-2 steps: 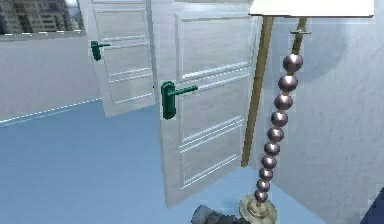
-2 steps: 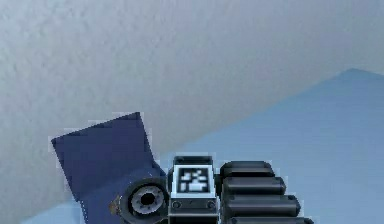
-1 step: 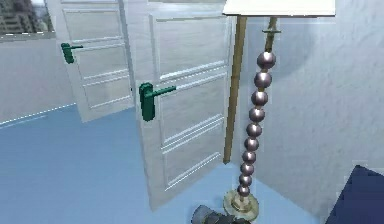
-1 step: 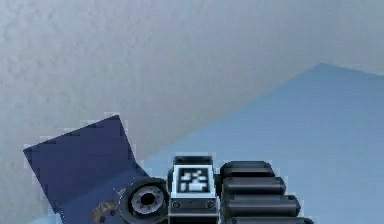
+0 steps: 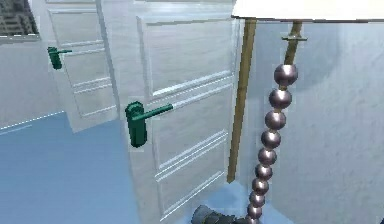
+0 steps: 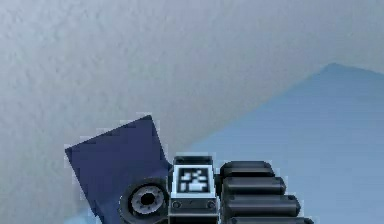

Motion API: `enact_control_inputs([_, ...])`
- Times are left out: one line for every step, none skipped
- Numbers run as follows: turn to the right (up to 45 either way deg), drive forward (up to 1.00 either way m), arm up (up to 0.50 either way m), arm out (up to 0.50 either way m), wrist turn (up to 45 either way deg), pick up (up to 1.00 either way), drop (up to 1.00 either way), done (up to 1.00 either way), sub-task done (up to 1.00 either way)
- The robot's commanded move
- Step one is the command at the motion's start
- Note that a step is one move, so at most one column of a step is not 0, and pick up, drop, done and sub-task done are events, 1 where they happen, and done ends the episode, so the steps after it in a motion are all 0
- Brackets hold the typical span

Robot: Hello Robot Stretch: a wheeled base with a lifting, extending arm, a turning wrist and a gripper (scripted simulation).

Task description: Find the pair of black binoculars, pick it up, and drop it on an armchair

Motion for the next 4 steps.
enact_control_inputs([45.0, 0.0, 0.0, 0.0, 0.0, 0.0, 0.0, 0.0, 0.0])
enact_control_inputs([45.0, 0.0, 0.0, 0.0, 0.0, 0.0, 0.0, 0.0, 0.0])
enact_control_inputs([33.0, 0.0, 0.0, 0.0, 0.0, 0.0, 0.0, 0.0, 0.0])
enact_control_inputs([-45.0, 0.0, 0.0, 0.0, 0.0, 0.0, 0.0, 0.0, 0.0])
